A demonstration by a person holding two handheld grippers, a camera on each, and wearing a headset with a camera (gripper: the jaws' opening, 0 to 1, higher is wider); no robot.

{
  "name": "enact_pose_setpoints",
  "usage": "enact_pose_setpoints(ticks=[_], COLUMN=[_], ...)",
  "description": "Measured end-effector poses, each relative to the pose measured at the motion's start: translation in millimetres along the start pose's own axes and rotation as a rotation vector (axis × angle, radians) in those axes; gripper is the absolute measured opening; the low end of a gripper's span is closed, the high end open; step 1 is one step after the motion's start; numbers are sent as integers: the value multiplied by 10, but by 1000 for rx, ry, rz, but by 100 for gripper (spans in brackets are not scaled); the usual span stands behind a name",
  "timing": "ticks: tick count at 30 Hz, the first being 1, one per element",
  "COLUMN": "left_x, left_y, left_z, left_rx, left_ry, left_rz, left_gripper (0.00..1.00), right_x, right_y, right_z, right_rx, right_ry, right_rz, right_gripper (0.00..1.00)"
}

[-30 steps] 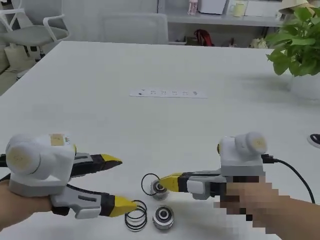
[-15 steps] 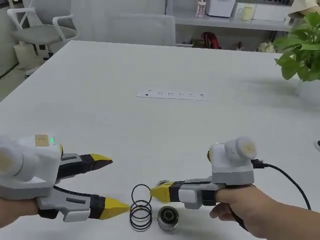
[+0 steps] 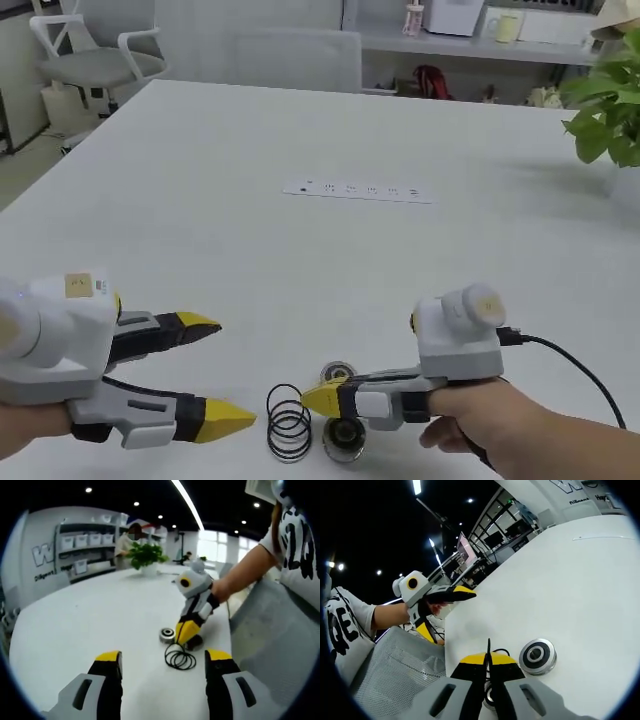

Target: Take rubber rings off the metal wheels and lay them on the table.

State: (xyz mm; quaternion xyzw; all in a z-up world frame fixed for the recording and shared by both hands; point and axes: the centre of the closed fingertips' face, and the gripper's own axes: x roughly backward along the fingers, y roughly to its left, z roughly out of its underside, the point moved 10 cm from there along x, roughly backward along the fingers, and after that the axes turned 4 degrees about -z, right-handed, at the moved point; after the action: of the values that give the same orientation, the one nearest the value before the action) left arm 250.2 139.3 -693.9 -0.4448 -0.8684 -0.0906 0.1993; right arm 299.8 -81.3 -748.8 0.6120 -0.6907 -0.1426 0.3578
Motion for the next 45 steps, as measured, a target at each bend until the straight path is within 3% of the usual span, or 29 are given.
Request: enact_pose_setpoints(ticks=[13, 25, 36, 45], left_x=[-8, -35, -1, 63], left_y=[12, 9, -16, -27], left_z=[26, 11, -47, -176], left_rx=[5, 2, 11, 9], left_ry=[14, 23, 9, -17], left_rz=[-1, 2, 0, -4], left_gripper=[67, 66, 68, 69], right_x=[-18, 12, 154, 359], right_y=[-32, 0, 139, 299], right_z=[24, 18, -157, -300], right_rx=[86, 122, 140, 190], right_ry=[56, 69, -26, -92], right_rz=[78, 88, 72, 69], right_gripper=[4, 13, 18, 27])
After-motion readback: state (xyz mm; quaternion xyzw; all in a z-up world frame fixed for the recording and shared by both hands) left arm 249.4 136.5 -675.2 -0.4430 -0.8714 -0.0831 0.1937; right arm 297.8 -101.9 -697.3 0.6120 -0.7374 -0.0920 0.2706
